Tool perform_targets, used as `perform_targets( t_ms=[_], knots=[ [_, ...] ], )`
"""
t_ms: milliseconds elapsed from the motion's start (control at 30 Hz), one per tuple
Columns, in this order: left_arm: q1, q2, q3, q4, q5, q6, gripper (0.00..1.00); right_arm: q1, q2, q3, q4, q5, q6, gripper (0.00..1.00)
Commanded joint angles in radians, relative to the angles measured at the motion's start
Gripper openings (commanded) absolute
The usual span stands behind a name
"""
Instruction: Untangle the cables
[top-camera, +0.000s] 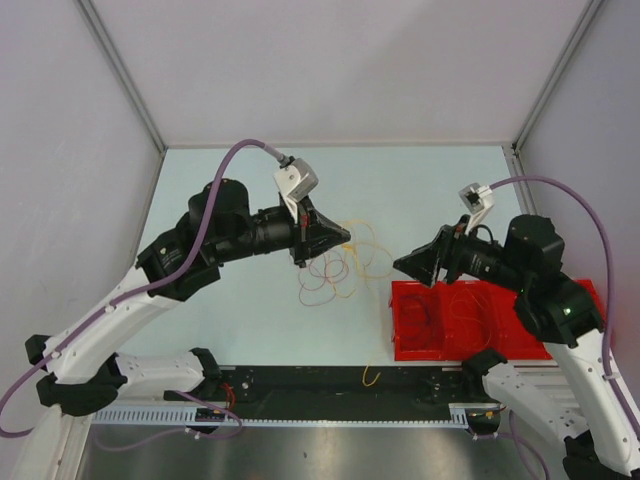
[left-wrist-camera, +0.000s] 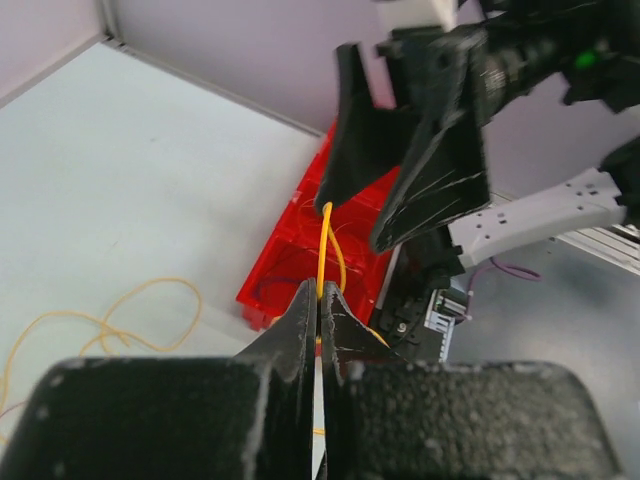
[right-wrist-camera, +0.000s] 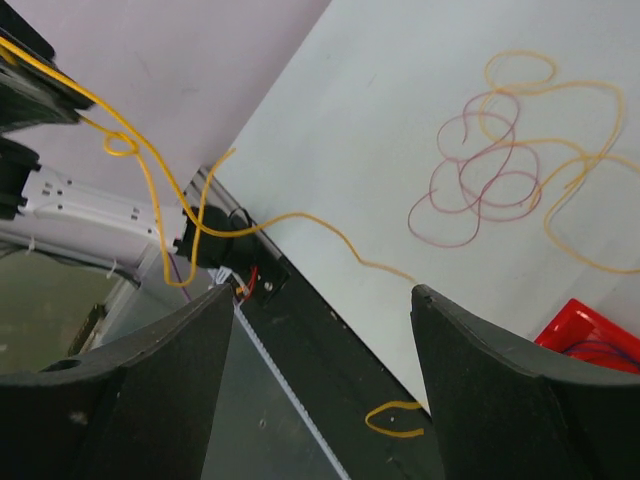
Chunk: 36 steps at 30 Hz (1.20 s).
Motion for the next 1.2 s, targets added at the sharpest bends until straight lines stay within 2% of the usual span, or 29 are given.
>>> perform_targets(
  t_ms=[0, 267, 567, 633, 667, 733, 767, 967, 1100, 1167],
  knots=[
    [-0.004, -0.043, 0.03, 0.073, 0.132, 0.023, 0.0, 0.073, 0.006, -0.042, 0.097, -0.045, -0.032, 0.76],
    [-0.004, -0.063, 0.045, 0.078, 0.192, 0.046, 0.0, 0.224, 0.06, -0.102, 0.201, 0.008, -0.063, 0.76],
    [-0.004, -0.059, 0.071, 0.086, 0.205, 0.043, 0.01, 0.316, 0.134, -0.123, 0.273, 0.146, -0.084, 0.73],
    [-0.006, -0.057, 0.076, 0.078, 0.2, 0.046, 0.0, 0.339, 0.137, -0.123, 0.278, 0.176, -0.086, 0.6],
    [-0.004, -0.06, 0.074, 0.076, 0.196, 0.046, 0.0, 0.343, 0.137, -0.129, 0.279, 0.182, -0.086, 0.43],
    [-0.004, -0.063, 0.076, 0.075, 0.188, 0.047, 0.0, 0.363, 0.134, -0.131, 0.273, 0.203, -0.086, 0.23],
    [-0.004, -0.062, 0.076, 0.069, 0.171, 0.05, 0.0, 0.371, 0.131, -0.133, 0.267, 0.214, -0.086, 0.0],
    [-0.004, -0.085, 0.047, 0.053, 0.023, 0.054, 0.0, 0.393, 0.072, -0.133, 0.244, 0.278, -0.041, 0.0],
    [-0.004, -0.105, -0.025, 0.066, -0.164, 0.006, 0.0, 0.393, 0.045, -0.056, 0.175, 0.416, -0.008, 0.0],
    [-0.004, -0.123, -0.109, 0.096, -0.211, -0.017, 0.0, 0.394, 0.055, 0.036, 0.117, 0.471, -0.006, 0.0]
  ],
)
